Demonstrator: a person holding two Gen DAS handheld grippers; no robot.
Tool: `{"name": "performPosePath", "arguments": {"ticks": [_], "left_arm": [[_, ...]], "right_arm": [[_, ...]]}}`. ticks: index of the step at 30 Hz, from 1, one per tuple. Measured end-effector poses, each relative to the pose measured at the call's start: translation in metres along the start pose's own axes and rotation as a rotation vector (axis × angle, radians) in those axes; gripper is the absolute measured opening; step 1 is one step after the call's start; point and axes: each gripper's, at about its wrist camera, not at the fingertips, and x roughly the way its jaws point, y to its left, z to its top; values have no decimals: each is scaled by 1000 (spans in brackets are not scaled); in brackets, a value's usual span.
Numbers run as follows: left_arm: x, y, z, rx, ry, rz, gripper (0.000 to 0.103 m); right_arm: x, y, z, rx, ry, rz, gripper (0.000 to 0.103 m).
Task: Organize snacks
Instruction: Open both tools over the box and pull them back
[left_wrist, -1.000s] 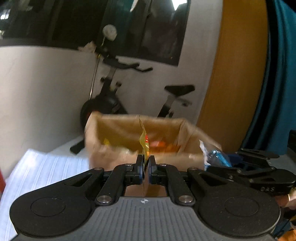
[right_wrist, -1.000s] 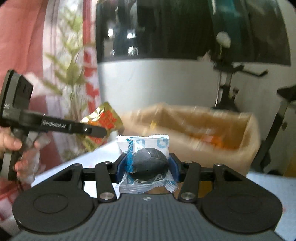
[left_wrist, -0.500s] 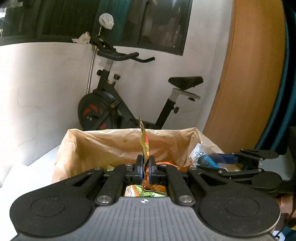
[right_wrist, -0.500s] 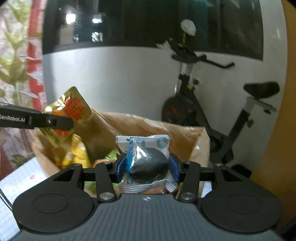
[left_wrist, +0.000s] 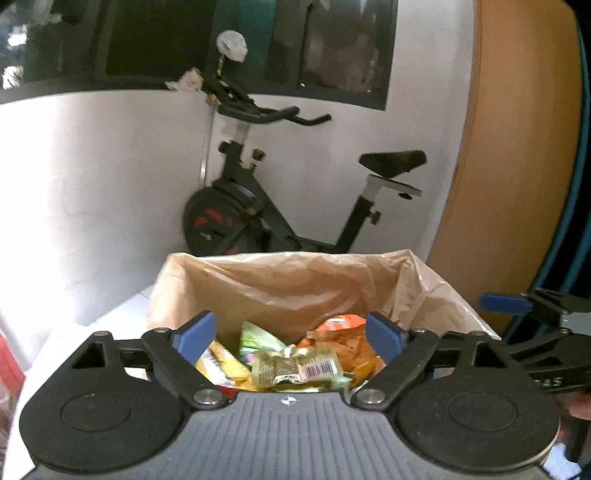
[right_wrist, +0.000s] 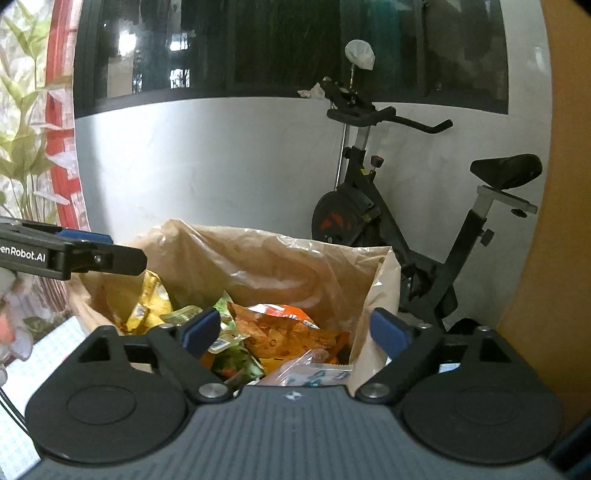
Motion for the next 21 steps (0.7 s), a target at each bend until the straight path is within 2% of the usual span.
{"name": "performPosePath", "arguments": {"ticks": [8, 17, 21], "left_arm": [[-42, -7, 1, 4, -51, 57, 92], [-88, -19, -5, 4, -113, 150, 96], [-101, -19, -8, -22, -113, 163, 96]], "right_arm": [[-41, 18, 4, 29, -48, -4, 102], [-79, 30, 7, 101, -99, 9, 103], [-89, 37, 6, 98, -101, 6, 103]]}}
